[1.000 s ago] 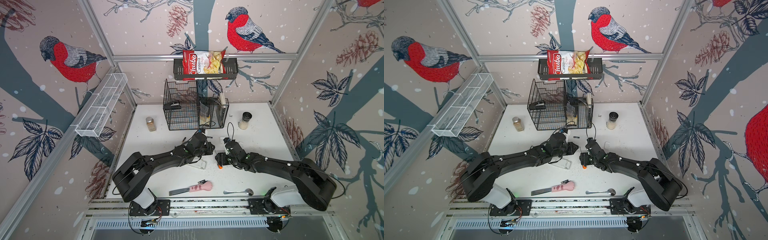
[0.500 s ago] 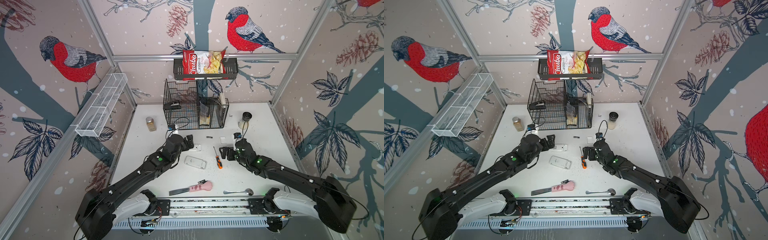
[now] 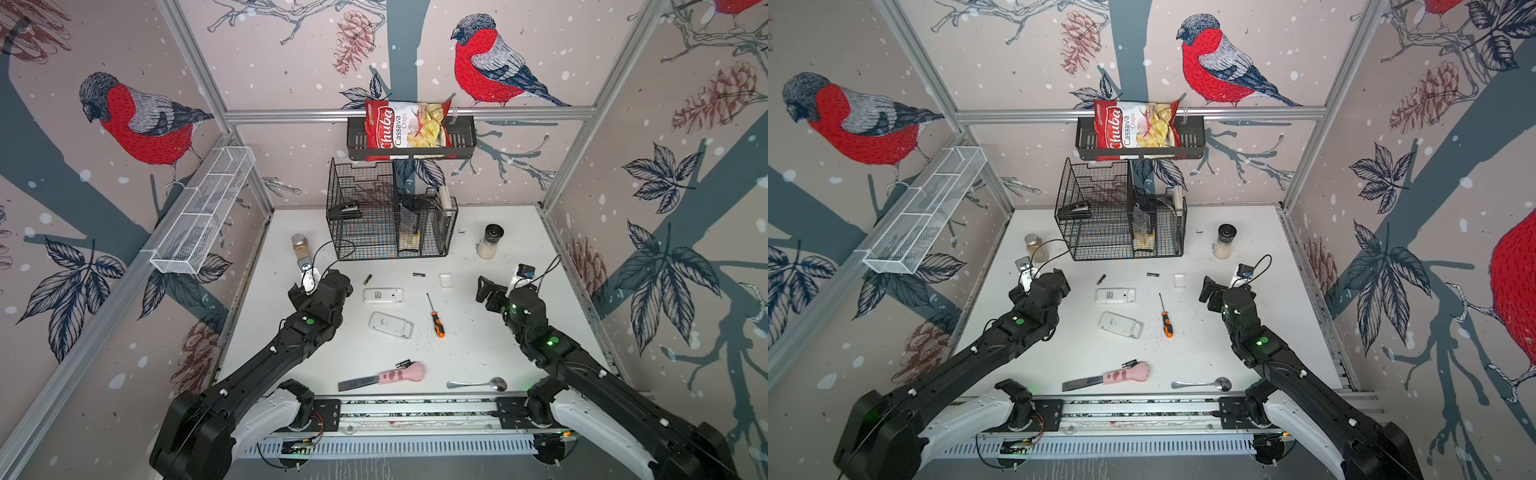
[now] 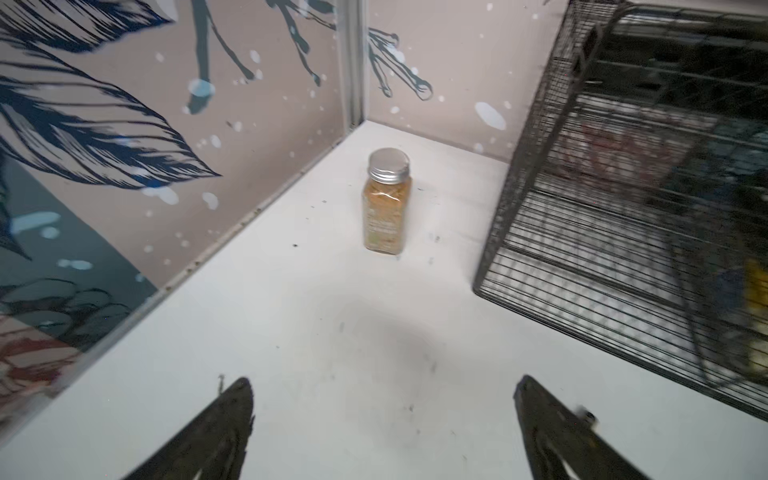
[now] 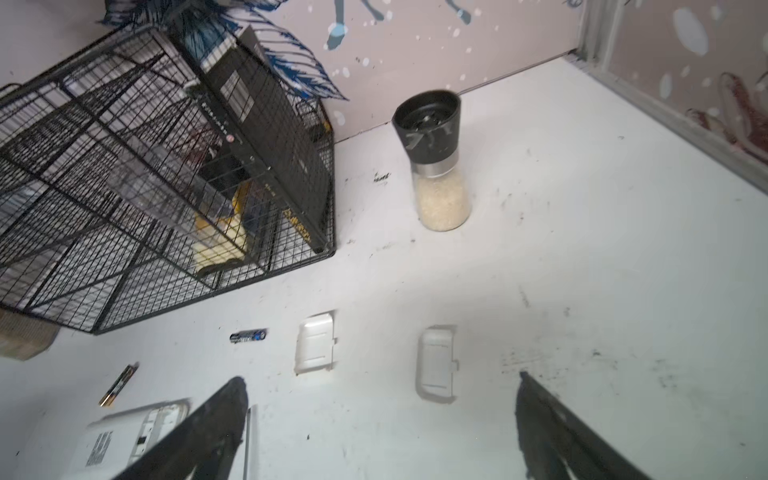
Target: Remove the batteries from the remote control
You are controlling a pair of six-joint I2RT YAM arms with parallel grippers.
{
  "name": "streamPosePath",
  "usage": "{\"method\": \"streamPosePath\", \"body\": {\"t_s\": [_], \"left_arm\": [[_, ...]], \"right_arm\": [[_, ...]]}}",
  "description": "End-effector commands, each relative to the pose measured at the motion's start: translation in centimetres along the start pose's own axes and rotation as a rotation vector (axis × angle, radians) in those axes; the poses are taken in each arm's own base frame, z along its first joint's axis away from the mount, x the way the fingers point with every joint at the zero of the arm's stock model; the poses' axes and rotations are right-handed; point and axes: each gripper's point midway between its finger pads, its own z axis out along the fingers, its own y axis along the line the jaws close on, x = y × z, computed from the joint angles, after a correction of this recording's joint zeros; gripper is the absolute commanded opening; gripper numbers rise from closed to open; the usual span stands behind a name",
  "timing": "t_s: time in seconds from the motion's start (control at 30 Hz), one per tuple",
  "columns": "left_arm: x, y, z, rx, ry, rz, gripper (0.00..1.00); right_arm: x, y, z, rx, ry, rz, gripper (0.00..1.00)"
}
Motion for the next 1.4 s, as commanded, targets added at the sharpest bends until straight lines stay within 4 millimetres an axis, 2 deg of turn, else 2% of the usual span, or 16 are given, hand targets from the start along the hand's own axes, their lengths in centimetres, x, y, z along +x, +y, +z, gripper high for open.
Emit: {"method": "streamPosePath", "body": {"t_s": [0.0,0.2,0.33,0.47,0.67,0.77,1.17,1.37], "left_arm": [[-2.7,1.3,1.0,-0.097,-0.135,0.041,0.97],[-3.6,3.2,3.6,-0.077,-0.216,-0.016,0.98],[-3.1,4.0,4.2,-0.022,-0.311,0.002,0.98],[-1.9,4.8,5.2,-0.009,-0.325,0.014,0.98],[-0.6,4.5,6.0,0.019,-0.345,0.030,0.97],[-0.4,3.4,6.5,0.069,-0.327,0.052,0.98],[0.6,1.7,6.8,0.167,-0.353,0.075,0.97],[1.1,1.6,6.6,0.183,-0.366,0.078,0.98]], "right_arm": [[-1.8,-1.5,-0.4,0.071,-0.100,-0.011,1.00],[-2.4,-3.7,-0.8,0.139,-0.178,-0.015,0.99],[-2.6,-4.3,-1.0,0.156,-0.218,-0.047,0.99],[-3.1,-4.9,-1.1,0.182,-0.262,-0.078,0.99],[-3.7,-6.3,-1.1,0.234,-0.302,-0.104,1.00],[-3.9,-7.4,-1.0,0.269,-0.309,-0.095,1.00],[-4.8,-10.1,-1.0,0.326,-0.376,-0.131,1.00],[-5.2,-11.3,0.1,0.355,-0.384,-0.130,1.00]]}}
